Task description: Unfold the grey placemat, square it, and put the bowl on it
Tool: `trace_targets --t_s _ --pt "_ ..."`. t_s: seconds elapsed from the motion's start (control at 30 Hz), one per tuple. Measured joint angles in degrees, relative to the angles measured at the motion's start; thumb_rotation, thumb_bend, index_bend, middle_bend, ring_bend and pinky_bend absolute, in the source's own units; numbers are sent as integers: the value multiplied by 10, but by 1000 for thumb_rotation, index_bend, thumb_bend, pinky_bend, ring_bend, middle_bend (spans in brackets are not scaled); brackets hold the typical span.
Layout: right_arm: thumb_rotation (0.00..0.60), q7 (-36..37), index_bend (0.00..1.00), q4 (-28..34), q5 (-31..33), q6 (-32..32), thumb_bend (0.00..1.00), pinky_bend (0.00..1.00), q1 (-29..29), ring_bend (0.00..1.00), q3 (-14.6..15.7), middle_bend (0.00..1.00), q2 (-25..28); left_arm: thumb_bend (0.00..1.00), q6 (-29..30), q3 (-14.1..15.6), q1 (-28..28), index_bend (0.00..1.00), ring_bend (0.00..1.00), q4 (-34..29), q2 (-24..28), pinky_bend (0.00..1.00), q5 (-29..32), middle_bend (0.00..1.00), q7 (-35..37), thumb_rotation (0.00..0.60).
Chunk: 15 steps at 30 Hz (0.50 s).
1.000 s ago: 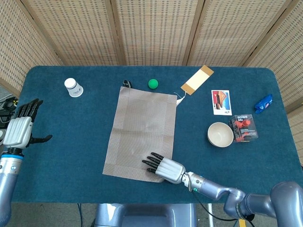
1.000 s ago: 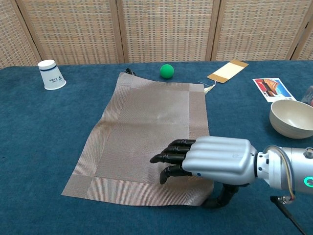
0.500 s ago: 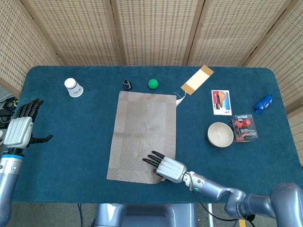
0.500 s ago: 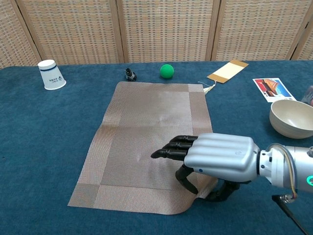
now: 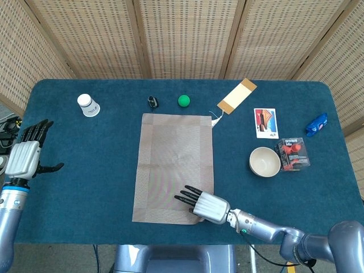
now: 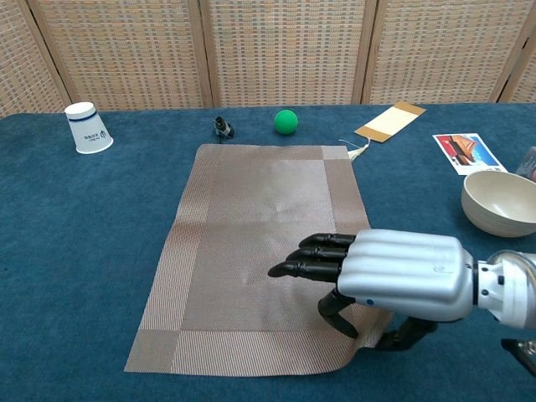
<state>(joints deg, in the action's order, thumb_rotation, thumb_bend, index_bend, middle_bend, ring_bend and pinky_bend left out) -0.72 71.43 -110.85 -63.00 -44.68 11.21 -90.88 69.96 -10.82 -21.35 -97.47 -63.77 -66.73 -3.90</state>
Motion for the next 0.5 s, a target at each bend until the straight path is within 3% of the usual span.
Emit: trace_targets --t_s 0.5 --pt "600 -41 680 -45 -151 -122 558 0 -1 0 84 36 104 0 6 4 1 0 0 -8 -6 0 -2 0 -20 600"
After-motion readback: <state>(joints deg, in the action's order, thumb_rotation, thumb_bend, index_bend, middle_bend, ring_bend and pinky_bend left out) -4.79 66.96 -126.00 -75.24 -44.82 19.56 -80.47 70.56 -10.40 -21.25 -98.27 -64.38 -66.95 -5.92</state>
